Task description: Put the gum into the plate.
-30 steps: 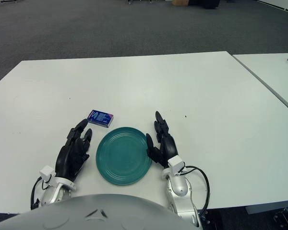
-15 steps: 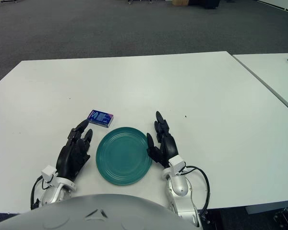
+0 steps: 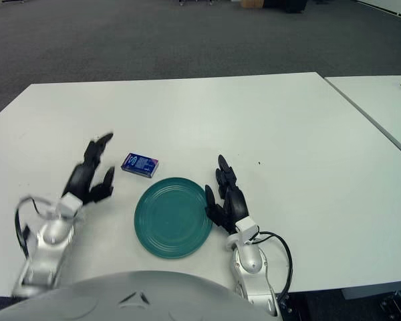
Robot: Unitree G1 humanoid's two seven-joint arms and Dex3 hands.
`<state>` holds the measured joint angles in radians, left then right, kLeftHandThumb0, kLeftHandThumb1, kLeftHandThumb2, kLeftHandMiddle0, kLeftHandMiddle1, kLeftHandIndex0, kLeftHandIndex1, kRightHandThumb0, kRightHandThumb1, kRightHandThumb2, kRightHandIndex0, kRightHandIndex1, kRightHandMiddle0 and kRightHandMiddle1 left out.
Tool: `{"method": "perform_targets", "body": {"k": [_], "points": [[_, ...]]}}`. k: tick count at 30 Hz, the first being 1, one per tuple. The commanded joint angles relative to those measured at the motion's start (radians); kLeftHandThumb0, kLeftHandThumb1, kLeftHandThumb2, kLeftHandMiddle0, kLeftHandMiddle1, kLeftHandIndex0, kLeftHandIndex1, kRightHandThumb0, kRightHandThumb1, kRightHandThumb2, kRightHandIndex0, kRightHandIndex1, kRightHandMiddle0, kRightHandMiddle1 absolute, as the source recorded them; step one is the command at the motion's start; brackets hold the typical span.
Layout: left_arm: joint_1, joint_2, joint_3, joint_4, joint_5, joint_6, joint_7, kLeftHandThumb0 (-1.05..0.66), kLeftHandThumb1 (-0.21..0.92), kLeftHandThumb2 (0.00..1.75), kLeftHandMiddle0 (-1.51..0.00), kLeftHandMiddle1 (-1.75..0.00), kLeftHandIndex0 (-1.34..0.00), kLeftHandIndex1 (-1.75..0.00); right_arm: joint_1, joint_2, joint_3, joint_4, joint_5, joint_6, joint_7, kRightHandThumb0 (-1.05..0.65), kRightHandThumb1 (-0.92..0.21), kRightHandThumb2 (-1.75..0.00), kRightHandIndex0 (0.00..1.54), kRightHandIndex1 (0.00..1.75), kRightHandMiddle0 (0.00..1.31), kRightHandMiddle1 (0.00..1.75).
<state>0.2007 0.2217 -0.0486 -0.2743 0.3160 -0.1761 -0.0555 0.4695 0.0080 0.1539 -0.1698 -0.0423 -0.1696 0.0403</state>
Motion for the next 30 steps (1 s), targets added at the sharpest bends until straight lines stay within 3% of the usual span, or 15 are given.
{"method": "perform_targets", "body": {"k": [1,9,12,16,30], "points": [[-0.064,0.048,-0.027,0.017,0.066,-0.017,-0.022,-0.96,0.92,0.63,-0.27,-0.03,0.0,-0.68,0.028,0.003,-0.001,0.048,0.013,0.02,0.0,-0.9,-0.92,-0.73,0.1,0.03,0.04,0.03],[-0.223,0.173,-0.06,0.106,0.149,-0.06,-0.102,-0.98,0.92,0.54,-0.28,-0.02,0.0,-0.83,0.04,0.006,0.004,0.033,0.008,0.025,-0.007,-0.88,-0.92,-0.74,0.09,0.01,0.04,0.05],[-0.281,0.221,-0.082,0.158,0.175,-0.086,-0.141,-0.98,0.92,0.49,-0.28,-0.02,0.0,-0.9,0.04,0.02,-0.001,0.031,0.037,0.024,-0.004,-0.87,-0.92,-0.74,0.13,0.01,0.01,0.2],[-0.353,0.277,-0.126,0.246,0.2,-0.141,-0.185,-0.99,0.92,0.46,-0.27,-0.01,0.0,-0.93,0.04,0.018,0.002,0.03,0.041,0.022,-0.001,-0.87,-0.92,-0.76,0.14,0.01,0.0,0.24],[-0.486,0.314,-0.257,0.456,0.223,-0.268,-0.27,-0.93,0.92,0.26,-0.24,0.0,0.0,-0.99,0.063,0.007,0.019,0.013,-0.005,0.02,-0.02,-0.89,-0.92,-0.81,0.09,0.0,0.0,0.19]]}}
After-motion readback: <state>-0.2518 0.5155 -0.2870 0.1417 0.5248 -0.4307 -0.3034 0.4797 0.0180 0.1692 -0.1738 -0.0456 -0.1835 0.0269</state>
